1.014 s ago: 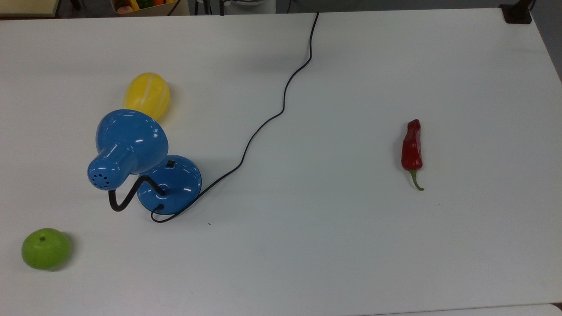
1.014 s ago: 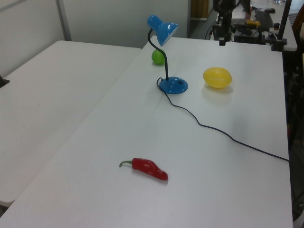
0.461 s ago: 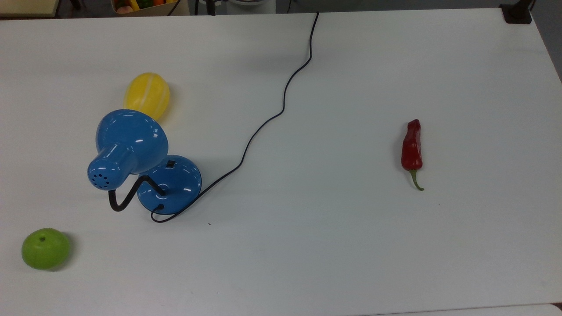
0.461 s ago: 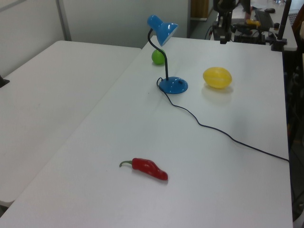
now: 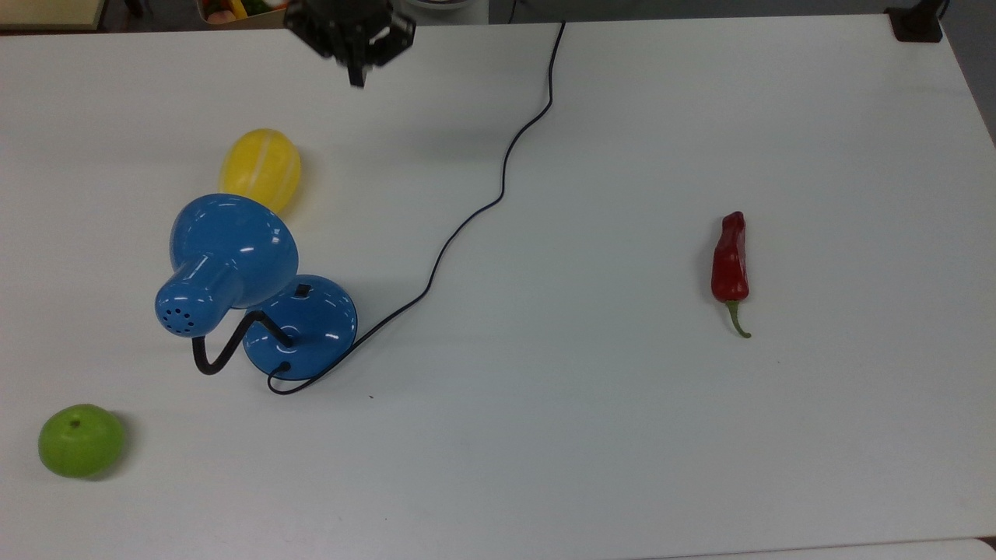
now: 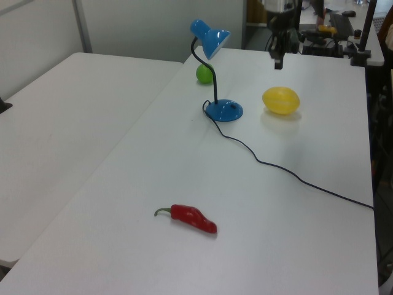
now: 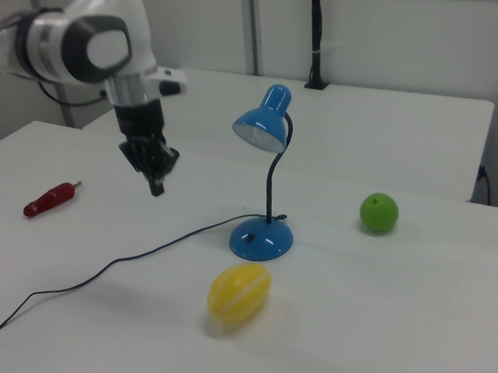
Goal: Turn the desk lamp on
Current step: 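Move the gripper down toward the switch on the blue lamp base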
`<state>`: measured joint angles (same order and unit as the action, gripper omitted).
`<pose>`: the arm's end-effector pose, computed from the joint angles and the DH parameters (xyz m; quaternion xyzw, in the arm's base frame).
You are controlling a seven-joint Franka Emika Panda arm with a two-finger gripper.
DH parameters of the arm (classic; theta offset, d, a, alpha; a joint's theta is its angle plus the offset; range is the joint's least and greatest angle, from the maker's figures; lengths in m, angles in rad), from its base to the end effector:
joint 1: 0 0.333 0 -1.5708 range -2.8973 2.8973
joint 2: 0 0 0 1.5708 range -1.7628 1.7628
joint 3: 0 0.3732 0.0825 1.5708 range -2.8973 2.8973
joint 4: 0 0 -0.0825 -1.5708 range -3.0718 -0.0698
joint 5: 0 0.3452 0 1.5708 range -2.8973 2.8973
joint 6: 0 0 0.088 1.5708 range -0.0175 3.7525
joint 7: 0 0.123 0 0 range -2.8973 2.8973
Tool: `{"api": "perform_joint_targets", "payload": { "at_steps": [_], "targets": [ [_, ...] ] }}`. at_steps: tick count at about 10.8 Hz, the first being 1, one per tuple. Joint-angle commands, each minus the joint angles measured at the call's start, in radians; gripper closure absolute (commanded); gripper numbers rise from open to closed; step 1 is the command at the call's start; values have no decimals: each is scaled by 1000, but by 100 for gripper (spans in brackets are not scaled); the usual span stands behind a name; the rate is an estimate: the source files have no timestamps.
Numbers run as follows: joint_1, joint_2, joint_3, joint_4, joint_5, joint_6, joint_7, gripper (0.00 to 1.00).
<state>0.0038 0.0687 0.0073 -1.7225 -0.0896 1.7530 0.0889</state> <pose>0.5462 -0.0035 0.5788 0.9984 -0.0299 -0.0169 0.0445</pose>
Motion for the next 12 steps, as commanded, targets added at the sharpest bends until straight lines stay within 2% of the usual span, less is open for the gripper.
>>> {"api": "perform_joint_targets", "payload": {
  "at_steps": [1,3,6,9,12],
  "targets": [
    [-33,49,-6,-100,16,220,75,100],
    [-41,97,-4,-144,14,369,132,100],
    [-65,184,-6,-144,14,518,175,100],
    [-96,246,-6,-132,1,672,175,100],
    [-108,282,-6,-123,-13,741,146,100]
  ]
}}
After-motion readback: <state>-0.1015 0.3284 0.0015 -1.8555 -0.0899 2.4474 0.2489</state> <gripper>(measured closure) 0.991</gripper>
